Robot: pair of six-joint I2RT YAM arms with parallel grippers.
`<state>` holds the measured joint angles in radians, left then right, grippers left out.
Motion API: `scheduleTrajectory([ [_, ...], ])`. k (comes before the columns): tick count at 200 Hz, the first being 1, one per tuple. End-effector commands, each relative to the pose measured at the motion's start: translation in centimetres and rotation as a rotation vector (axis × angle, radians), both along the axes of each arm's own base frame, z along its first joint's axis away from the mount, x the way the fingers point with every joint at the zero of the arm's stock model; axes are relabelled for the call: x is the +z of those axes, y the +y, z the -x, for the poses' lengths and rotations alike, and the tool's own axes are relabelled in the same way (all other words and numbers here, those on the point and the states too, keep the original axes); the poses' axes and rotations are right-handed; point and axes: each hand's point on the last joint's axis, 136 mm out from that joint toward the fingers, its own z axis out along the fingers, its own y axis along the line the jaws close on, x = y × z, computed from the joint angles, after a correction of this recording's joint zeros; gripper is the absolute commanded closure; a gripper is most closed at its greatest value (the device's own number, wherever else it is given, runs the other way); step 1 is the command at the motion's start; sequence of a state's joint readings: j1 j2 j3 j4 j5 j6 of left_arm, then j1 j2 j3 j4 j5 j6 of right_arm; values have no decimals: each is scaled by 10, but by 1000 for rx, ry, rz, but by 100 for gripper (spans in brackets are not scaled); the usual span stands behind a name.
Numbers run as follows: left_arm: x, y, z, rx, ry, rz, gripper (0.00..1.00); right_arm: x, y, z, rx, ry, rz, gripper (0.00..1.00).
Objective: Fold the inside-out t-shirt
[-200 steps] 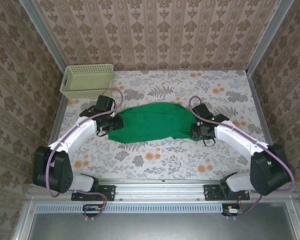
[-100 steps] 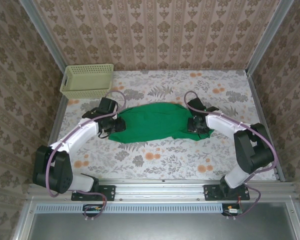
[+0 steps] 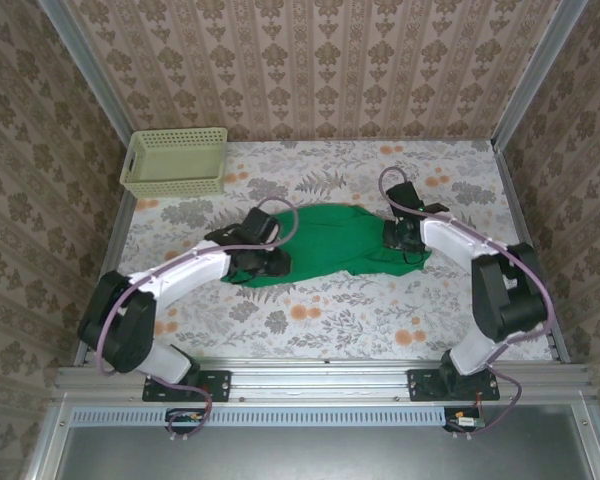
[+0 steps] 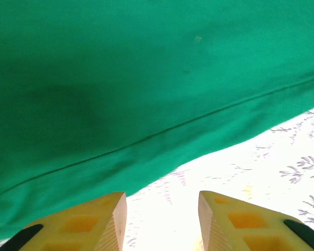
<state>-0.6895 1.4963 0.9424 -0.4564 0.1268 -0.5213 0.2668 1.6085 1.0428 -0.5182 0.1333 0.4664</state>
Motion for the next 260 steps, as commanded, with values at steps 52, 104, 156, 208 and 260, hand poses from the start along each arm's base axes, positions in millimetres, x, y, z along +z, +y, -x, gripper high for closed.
scheduleTrajectory([
  [52, -20, -28, -16, 14, -24, 14, 51, -20, 7, 43, 37, 40, 32, 53],
  [104, -29, -19, -13, 51, -25, 4, 48, -35, 8, 31, 27, 73, 77, 56],
  [156, -38, -15, -9, 73, -11, 3, 48, -39, 6, 17, 24, 82, 127, 59],
  [208, -42, -12, -8, 72, -2, -15, 48, -34, 2, 10, 6, 84, 170, 74],
  [260, -49, -11, -7, 74, 13, -30, 48, -16, 0, 6, 30, 61, 201, 92],
])
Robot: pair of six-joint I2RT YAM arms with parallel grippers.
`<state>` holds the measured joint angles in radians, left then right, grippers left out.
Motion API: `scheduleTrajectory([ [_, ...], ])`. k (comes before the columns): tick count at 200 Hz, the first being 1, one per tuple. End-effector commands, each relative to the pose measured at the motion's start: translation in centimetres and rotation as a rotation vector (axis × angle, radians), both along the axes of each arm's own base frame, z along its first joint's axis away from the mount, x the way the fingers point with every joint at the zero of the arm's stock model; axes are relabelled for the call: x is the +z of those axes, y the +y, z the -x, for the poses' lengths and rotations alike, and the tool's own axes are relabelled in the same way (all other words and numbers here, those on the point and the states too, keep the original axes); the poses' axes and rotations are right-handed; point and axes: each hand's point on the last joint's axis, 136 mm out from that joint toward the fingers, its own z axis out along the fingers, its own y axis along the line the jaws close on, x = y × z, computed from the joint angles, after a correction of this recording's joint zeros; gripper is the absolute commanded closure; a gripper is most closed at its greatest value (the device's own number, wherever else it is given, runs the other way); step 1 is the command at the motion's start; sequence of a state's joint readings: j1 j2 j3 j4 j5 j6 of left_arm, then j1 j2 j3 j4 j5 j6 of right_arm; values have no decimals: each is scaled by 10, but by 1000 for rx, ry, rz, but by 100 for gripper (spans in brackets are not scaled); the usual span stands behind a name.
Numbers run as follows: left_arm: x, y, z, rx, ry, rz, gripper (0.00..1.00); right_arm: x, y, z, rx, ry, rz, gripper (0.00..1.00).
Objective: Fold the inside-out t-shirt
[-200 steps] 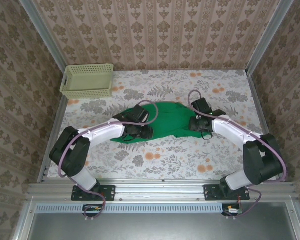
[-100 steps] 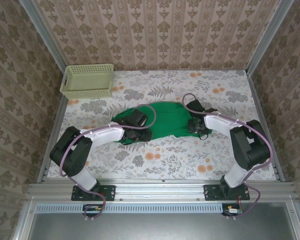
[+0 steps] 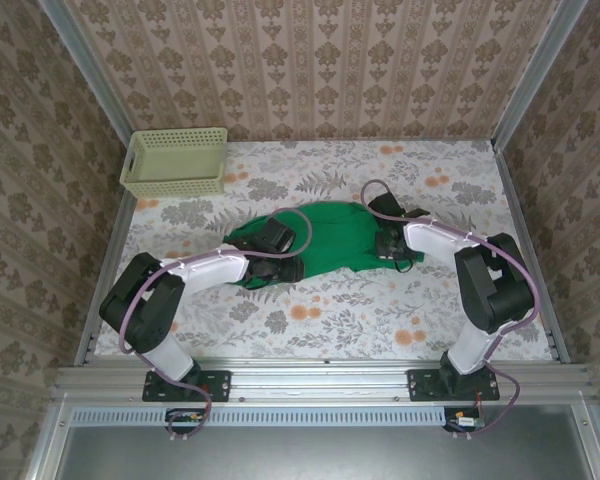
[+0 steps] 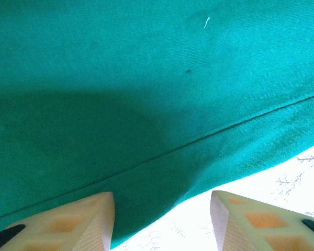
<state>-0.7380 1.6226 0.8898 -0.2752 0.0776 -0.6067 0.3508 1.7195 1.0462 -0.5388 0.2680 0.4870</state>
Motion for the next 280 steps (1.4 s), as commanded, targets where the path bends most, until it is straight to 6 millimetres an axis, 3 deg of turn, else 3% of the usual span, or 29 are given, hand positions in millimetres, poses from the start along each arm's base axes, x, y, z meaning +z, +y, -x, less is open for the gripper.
scheduleTrajectory([
  [1, -8, 6, -1, 24, 12, -23, 48, 18, -5, -5, 14, -20, 48, 92],
  [23, -10, 8, -1, 23, 15, -39, 48, 27, -3, -7, 25, -33, 46, 100],
  [44, -14, 15, 0, 26, 21, -82, 48, 41, -2, -6, 34, -50, 33, 100],
  [76, -21, 26, 2, 31, 26, -120, 48, 82, -1, 4, 47, -113, -11, 100],
  [111, -24, 35, 2, 52, 24, -128, 48, 121, 12, 29, 102, -173, -154, 100],
  [146, -21, 36, -1, 49, 10, -123, 48, 118, 11, 40, 105, -135, -165, 100],
  [168, -21, 35, -1, 37, 10, -133, 48, 114, 15, 26, 109, -125, -194, 100],
  [193, -21, 34, -2, 35, 9, -129, 48, 93, 16, -14, 95, -97, -206, 100],
  [219, -19, 33, -2, 35, 7, -123, 48, 68, 3, -57, 61, -65, -146, 100],
  [241, -20, 34, -1, 35, 6, -123, 48, 51, 9, -82, 76, -45, -171, 100],
  [260, -20, 34, -1, 34, 6, -129, 48, 54, 16, -90, 100, -64, -201, 80],
  [280, -22, 35, -1, 34, 9, -134, 48, 66, 15, -85, 107, -84, -202, 70],
])
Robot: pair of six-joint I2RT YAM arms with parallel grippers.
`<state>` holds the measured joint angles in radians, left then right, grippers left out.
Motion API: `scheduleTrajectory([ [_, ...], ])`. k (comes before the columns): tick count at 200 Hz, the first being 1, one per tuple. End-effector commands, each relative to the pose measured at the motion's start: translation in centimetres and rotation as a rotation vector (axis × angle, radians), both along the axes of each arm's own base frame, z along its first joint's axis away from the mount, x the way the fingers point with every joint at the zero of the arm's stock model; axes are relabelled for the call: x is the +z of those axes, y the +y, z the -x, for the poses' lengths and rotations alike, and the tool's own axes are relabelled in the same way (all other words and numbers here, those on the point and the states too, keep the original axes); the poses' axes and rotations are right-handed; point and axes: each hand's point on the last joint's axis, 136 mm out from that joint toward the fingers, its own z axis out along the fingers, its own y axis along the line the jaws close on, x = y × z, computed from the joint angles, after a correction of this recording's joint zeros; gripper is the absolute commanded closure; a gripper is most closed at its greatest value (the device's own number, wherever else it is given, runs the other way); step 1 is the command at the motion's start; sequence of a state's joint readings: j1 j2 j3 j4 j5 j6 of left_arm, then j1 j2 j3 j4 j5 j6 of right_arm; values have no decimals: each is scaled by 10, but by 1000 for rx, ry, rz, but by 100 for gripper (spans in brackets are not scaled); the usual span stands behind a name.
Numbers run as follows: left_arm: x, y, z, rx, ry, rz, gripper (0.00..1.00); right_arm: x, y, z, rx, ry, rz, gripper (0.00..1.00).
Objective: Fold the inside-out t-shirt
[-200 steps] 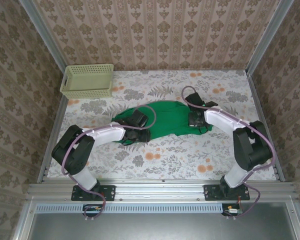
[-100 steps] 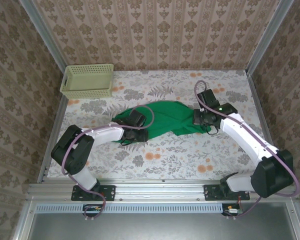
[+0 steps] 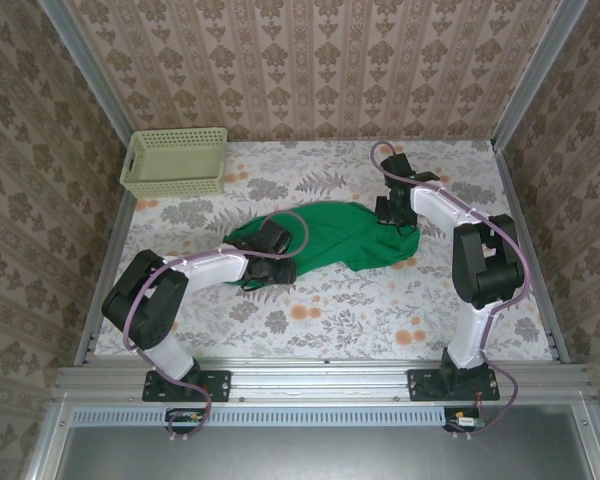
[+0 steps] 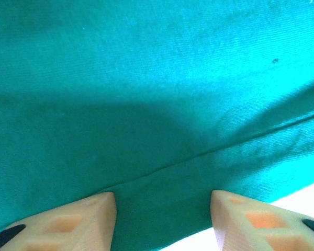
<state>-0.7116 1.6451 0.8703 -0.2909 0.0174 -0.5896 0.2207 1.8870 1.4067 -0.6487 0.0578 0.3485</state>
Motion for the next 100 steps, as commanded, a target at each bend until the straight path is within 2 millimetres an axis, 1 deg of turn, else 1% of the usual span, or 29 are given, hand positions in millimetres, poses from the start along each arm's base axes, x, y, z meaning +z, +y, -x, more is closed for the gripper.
scheduleTrajectory([
  [1, -5, 12, 3, -2, 7, -49, 48, 30, 8, -7, 36, -74, -38, 70],
  [25, -7, 14, 4, 1, 9, -55, 48, 41, 16, 13, 63, -100, -112, 66],
  [37, -6, 13, 3, 0, 6, -51, 48, 39, 20, 23, 67, -95, -145, 64],
  [68, -7, 12, 3, -1, 10, -49, 48, 15, 23, 40, 30, -26, -221, 64],
  [86, -6, 12, 3, -2, 9, -49, 48, 1, 20, 48, 3, 5, -223, 64],
  [89, -6, 12, 2, -3, 9, -48, 48, 1, 21, 45, 1, -13, -228, 63],
  [100, -7, 13, 3, -1, 11, -48, 48, -9, 21, 46, -9, 0, -234, 63],
])
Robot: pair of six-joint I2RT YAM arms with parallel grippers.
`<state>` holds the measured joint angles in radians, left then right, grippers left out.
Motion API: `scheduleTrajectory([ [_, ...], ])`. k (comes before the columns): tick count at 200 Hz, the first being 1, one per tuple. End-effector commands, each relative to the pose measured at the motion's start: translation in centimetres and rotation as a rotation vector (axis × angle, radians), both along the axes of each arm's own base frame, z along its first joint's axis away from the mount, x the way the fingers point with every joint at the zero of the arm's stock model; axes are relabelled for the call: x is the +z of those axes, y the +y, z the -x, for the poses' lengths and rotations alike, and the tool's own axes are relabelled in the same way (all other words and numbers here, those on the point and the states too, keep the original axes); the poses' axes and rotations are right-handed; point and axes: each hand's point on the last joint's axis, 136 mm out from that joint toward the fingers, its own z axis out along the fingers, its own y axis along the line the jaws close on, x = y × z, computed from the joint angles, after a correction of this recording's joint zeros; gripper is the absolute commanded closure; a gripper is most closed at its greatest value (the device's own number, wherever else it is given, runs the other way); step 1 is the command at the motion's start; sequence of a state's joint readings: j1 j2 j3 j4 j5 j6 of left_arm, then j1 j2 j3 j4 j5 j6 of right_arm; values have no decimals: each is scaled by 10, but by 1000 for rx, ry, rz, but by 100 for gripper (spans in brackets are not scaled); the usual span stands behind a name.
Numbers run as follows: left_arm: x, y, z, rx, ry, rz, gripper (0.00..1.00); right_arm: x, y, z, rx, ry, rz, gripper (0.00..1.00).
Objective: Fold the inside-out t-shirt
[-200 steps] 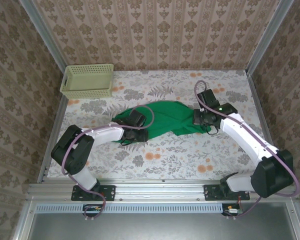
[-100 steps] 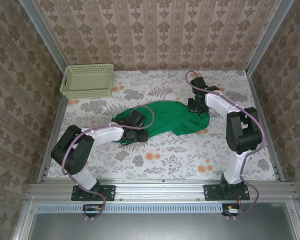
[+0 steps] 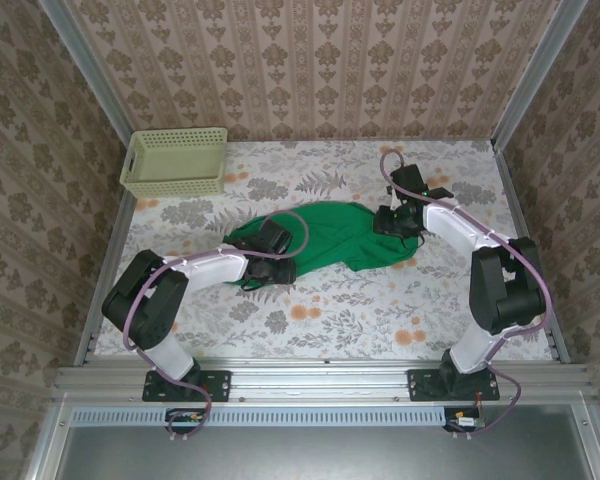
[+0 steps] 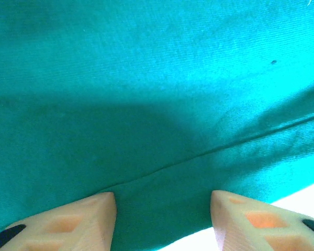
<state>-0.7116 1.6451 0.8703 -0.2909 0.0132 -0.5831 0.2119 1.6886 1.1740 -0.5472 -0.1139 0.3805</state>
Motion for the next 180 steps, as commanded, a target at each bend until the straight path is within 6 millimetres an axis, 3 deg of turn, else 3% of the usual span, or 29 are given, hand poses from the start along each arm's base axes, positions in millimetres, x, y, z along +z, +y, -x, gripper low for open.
scheduleTrajectory([
  [1, -7, 12, 3, 4, 15, -41, 48, -19, 4, 3, -32, 33, -52, 63],
  [20, -7, 10, 3, 6, 19, -33, 48, -34, 5, 5, -35, 63, -52, 63],
  [48, -7, 8, 4, 5, 19, -26, 48, -34, 11, 1, -19, 46, -69, 64],
  [103, -8, 10, 5, 6, 20, -35, 48, -29, 8, -5, 13, 43, 15, 90],
  [122, -8, 12, 6, 4, 19, -42, 48, -20, 5, -6, 20, 19, 69, 95],
  [144, -7, 15, 6, 6, 23, -49, 48, -6, 7, 6, 74, 27, 139, 100],
  [180, -2, 18, 5, 14, 28, -46, 47, 20, -2, 27, 98, 16, 277, 99],
])
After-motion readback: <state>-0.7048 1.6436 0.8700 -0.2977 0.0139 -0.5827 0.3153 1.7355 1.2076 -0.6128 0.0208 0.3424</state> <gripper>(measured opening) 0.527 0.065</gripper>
